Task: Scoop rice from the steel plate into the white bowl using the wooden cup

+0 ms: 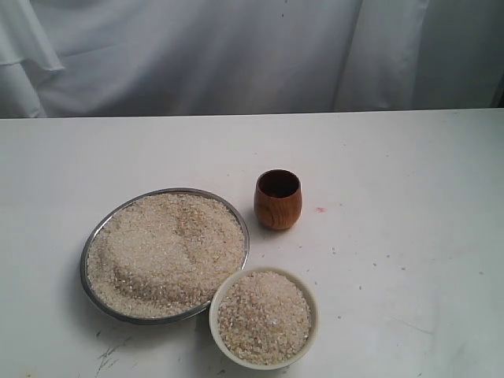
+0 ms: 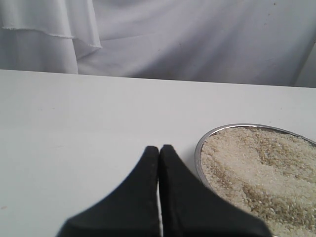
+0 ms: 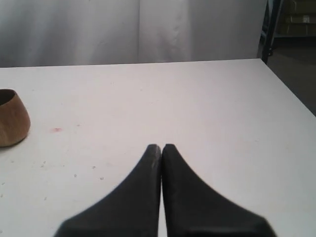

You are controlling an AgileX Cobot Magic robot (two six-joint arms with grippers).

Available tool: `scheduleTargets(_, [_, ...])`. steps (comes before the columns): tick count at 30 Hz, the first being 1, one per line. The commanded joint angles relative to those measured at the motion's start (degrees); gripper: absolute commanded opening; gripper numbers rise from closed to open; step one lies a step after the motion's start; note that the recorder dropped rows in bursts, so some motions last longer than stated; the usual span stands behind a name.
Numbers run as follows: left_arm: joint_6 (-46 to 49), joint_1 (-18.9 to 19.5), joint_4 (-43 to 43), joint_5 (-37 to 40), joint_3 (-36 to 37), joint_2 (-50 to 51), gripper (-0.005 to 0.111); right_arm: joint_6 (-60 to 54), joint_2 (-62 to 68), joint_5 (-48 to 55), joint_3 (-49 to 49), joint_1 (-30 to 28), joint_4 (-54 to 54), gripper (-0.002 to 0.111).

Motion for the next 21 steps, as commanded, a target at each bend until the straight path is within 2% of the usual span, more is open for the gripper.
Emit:
scheduleTargets(1, [-0.18, -0.09, -0.04, -0.36, 0.26, -0.29, 0.000, -4.09, -0.36, 0.68, 0.23, -3.00, 2.84, 0.000])
scheduleTargets(21, [-0.18, -0.09, -0.04, -0.36, 0.26, -0.29, 0.000, -6.20, -0.36, 0.80, 0.23, -3.44, 3.32, 0.000])
